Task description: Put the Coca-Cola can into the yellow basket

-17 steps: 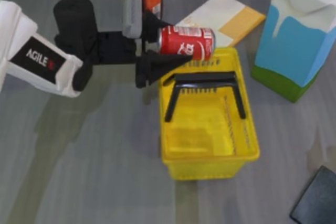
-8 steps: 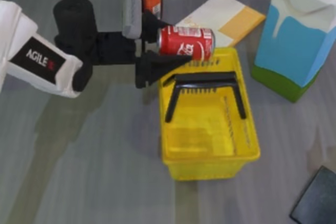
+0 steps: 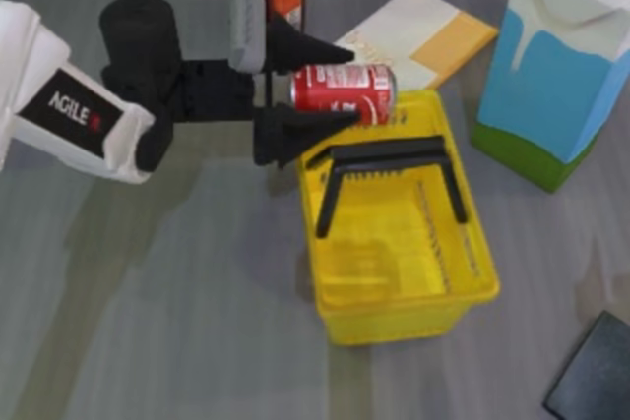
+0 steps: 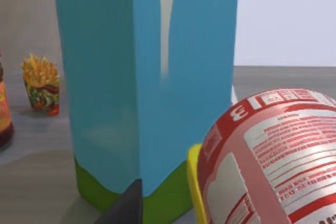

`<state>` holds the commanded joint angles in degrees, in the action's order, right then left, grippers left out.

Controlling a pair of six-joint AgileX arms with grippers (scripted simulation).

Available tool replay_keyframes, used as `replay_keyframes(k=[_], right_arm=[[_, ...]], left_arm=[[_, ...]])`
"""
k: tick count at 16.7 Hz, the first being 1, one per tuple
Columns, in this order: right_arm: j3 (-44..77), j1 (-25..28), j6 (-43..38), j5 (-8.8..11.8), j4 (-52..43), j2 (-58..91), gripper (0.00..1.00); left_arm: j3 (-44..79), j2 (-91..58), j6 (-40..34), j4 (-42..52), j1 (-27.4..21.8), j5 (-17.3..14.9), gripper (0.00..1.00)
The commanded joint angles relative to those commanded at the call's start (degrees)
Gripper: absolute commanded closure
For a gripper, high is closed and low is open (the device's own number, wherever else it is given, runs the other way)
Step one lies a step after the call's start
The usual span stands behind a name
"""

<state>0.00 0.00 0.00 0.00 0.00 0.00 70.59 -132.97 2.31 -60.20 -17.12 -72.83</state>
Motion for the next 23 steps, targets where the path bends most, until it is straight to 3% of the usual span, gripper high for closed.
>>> replay_keyframes(k=[8,12,17,23], right_arm=[[0.0,0.0,0.0,0.0,0.0,0.0,0.0],[5.31,2.27,3.23,0.15,-5.24,5.42,0.0],[23.59,8.68,12.99,0.12,-20.47,24.59,0.0],[57.63,19.18,29.29,-0.12,-43.2,60.46,0.0]], left_arm=[[0.06,0.14,0.05,0.08,-0.19,0.1,0.0],[-1.84,5.99,-1.34,2.59,1.32,3.98,0.0],[-9.01,25.81,-5.03,10.79,5.28,15.25,0.0],[-26.23,61.86,-8.72,27.09,10.92,34.62,0.0]])
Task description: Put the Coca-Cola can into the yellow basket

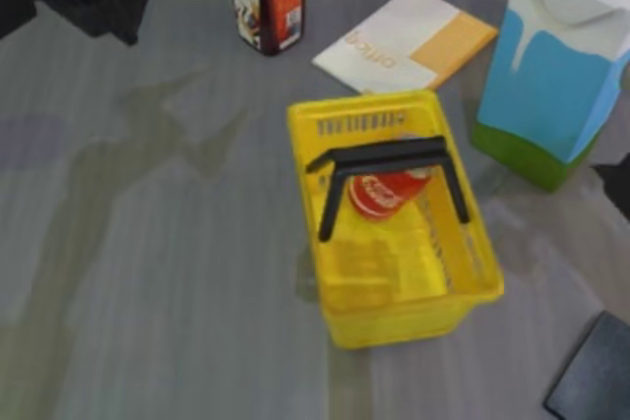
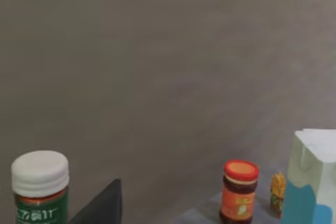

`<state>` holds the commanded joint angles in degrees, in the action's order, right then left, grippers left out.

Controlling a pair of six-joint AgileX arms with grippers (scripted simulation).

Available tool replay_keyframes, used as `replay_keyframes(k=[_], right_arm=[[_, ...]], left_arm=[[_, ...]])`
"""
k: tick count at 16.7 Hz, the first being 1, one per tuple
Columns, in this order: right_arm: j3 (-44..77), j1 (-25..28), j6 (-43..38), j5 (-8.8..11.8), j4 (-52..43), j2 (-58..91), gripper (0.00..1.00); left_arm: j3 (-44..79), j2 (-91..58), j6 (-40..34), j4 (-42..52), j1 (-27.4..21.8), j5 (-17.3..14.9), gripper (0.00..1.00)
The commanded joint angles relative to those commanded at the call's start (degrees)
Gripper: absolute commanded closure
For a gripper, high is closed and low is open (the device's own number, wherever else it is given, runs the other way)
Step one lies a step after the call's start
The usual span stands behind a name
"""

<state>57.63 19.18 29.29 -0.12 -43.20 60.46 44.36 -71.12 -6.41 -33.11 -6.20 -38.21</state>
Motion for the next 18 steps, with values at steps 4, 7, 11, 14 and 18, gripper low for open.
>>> replay_keyframes(k=[4,7,11,14,18], right_arm=[[24.17,7.06,10.94,-0.16,-14.75,24.6,0.0],[40.52,11.79,18.21,-0.21,-24.79,41.08,0.0],[56.77,16.74,25.75,-0.16,-35.68,57.53,0.0],[63.19,18.97,29.09,-0.08,-40.75,64.56,0.0],[64.83,19.6,30.06,-0.06,-42.27,66.53,0.0]], left_arm=[[-15.0,26.31,-0.05,12.52,3.23,13.73,0.0],[-25.94,44.01,1.38,20.85,5.05,23.02,0.0],[-37.51,61.75,4.11,28.9,6.62,32.55,0.0],[-42.78,69.13,5.81,32.19,7.19,36.89,0.0],[-44.36,71.12,6.41,33.11,7.35,38.21,0.0]])
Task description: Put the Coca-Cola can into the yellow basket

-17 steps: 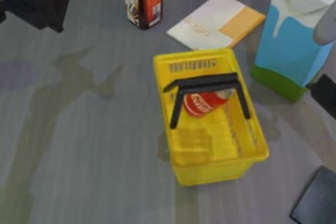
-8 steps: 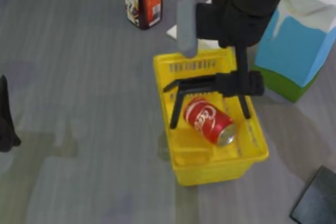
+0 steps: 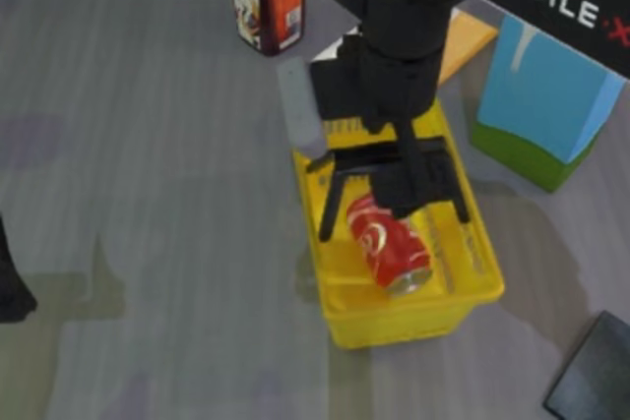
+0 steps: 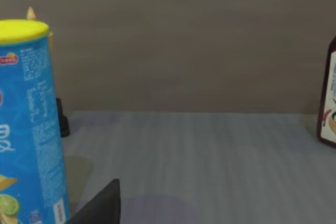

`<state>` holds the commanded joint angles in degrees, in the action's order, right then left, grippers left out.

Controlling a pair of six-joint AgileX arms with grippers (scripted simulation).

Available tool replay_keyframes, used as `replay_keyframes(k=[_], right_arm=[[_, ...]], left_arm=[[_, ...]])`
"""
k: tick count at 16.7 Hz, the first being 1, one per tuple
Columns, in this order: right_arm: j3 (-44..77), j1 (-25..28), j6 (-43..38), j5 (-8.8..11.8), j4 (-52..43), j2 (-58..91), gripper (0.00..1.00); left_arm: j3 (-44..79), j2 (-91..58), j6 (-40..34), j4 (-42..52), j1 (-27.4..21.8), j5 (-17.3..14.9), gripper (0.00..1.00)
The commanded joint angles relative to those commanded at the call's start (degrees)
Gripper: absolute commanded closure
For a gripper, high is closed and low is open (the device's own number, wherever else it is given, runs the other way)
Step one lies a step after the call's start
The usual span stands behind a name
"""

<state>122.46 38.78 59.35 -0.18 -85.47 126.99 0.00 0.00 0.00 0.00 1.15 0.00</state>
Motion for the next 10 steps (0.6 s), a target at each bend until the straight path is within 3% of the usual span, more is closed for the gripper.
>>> replay_keyframes(k=[10], right_arm=[[-5.69,0.04,-0.03,0.01,4.99,-0.69,0.0]], left_arm=[[0.0,0.0,0.0,0.0,0.0,0.0,0.0]])
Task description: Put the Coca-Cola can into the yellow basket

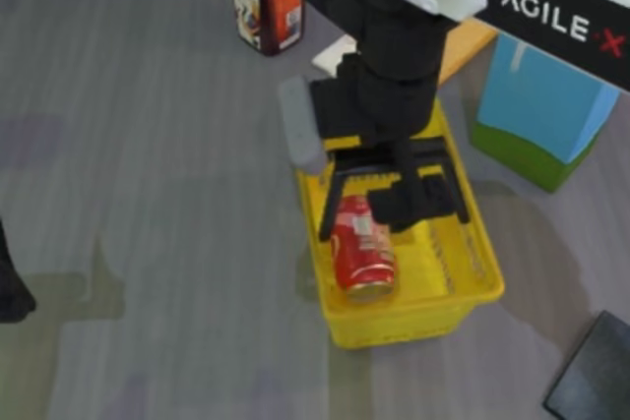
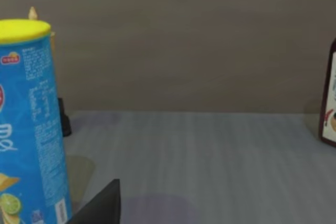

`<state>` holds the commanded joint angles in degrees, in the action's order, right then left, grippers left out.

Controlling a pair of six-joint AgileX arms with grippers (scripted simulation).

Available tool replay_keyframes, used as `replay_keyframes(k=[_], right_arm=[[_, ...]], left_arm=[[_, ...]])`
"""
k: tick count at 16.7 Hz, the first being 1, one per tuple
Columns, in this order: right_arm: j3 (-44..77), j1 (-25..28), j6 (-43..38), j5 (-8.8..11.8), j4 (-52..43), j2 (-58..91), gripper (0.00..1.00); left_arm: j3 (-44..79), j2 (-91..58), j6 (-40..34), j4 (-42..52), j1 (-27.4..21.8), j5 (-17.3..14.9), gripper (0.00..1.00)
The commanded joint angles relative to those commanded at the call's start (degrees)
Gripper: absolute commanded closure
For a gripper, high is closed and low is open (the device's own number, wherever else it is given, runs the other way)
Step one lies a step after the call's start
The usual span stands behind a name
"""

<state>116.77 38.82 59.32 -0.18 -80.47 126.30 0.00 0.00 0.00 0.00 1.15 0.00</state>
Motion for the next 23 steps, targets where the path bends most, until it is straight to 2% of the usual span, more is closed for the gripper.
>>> replay_keyframes(k=[3,16,23], right_arm=[[0.0,0.0,0.0,0.0,0.0,0.0,0.0],[0.0,0.0,0.0,0.0,0.0,0.0,0.98],[0.0,0.0,0.0,0.0,0.0,0.0,1.0]], left_arm=[[0.0,0.0,0.0,0.0,0.0,0.0,0.0],[0.0,0.0,0.0,0.0,0.0,0.0,0.0],[0.0,0.0,0.0,0.0,0.0,0.0,0.0]])
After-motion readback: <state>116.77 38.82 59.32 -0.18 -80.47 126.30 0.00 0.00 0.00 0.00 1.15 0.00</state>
